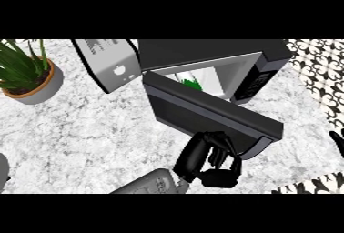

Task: Pick up the milk, place it into the microwave and close the microwave

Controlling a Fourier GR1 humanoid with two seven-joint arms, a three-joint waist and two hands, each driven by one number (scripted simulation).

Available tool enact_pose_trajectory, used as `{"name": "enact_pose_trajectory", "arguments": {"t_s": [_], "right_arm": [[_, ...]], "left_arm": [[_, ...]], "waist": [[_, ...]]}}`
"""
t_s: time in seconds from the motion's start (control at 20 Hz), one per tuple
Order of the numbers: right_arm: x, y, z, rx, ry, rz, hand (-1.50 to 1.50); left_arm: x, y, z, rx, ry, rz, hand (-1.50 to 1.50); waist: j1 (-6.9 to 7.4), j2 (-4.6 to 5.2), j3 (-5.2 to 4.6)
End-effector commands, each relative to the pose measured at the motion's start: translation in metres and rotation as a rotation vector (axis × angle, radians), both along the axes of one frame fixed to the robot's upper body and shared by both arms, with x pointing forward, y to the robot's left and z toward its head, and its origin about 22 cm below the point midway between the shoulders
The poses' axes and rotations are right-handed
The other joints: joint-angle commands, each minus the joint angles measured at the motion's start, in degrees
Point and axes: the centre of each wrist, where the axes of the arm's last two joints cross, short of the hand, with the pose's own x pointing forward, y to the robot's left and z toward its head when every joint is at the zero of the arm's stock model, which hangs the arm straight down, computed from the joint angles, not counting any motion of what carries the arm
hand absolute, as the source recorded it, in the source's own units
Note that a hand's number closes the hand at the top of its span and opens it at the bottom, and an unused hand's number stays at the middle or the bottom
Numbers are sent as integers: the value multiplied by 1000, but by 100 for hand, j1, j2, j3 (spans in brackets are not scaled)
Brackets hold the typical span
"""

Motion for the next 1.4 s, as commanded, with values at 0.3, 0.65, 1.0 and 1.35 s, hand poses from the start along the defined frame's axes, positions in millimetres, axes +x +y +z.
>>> {"name": "enact_pose_trajectory", "arguments": {"t_s": [0.3,0.65,1.0,1.35], "right_arm": [[3,5,19,39,-30,93,-150],[5,1,29,34,-18,131,-150],[9,2,47,19,-57,166,-150],[14,2,60,15,-73,194,-150]], "left_arm": [[50,-3,33,-81,32,176,150],[74,1,53,-207,11,244,150],[96,6,57,-231,4,298,150],[107,6,61,-255,-8,304,150]], "waist": [[-453,137,-8],[-608,234,-12],[-772,295,-4],[-826,327,4]]}}
